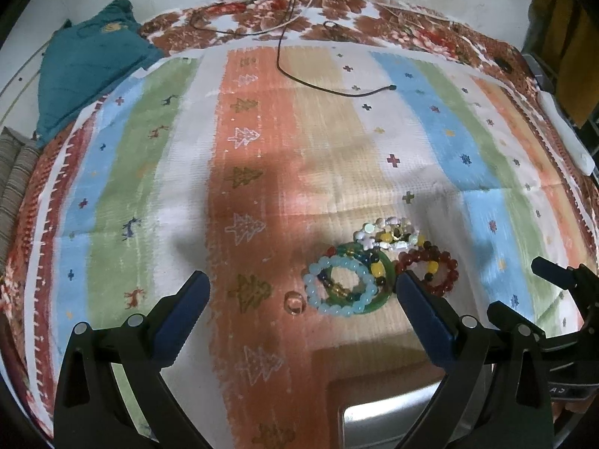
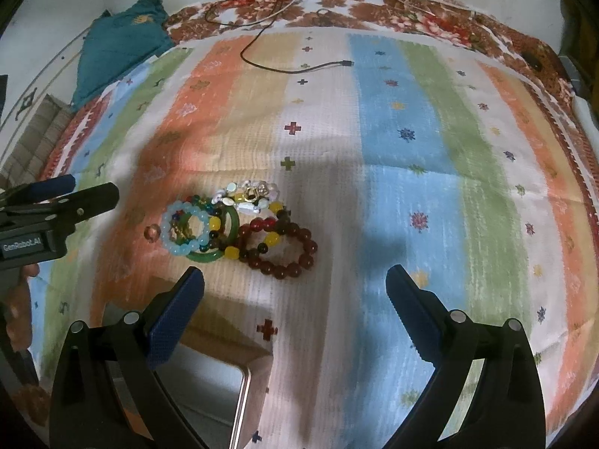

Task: Organize jewelry
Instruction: 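Grasp the black-and-yellow bracelet with the right gripper while the left grasps the white bead bracelet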

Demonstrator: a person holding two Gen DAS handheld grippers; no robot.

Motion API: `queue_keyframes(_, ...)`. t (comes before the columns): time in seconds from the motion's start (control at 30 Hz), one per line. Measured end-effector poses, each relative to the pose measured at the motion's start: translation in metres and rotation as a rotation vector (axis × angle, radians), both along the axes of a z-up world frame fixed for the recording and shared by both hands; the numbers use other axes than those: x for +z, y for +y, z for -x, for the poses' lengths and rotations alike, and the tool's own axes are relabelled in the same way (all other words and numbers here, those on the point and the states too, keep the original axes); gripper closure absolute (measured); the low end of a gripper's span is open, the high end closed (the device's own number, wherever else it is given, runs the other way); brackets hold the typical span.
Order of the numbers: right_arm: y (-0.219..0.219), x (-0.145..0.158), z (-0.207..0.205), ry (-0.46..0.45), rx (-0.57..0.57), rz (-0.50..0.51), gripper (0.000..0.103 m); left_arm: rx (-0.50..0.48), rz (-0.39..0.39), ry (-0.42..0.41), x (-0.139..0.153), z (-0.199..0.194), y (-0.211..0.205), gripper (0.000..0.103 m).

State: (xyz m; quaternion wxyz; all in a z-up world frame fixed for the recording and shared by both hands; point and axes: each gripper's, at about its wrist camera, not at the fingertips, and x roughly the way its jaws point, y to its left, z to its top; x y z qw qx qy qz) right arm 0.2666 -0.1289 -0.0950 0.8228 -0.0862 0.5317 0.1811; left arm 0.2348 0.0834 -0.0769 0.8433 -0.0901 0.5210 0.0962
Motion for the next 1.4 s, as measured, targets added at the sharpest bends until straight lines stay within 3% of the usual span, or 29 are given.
queue_keyframes(0.67,0.014,-0.028,-0.035,0.029,-0.003,0.057,0.005,-0.05,0.061,0.069,-0.035,-0.047,0.002,0.013)
queue_keyframes(0.77,0.015,-0.033,-0.04,0.045,-0.007,0.061,0.019,-0.075,0.03,0.088,-0.042,-0.055,-0.001,0.016)
queue_keyframes(1.07,0.025,-0.043,-0.049,0.056,0.022,0.073,0.02,-0.107,0.069,0.136,-0.063,-0.072,0.001,0.023)
queue_keyframes(1.4,0.033,-0.059,-0.059,0.087,0.035,0.089,0.032,-0.136,0.074,0.172,-0.079,-0.087,-0.004,0.024)
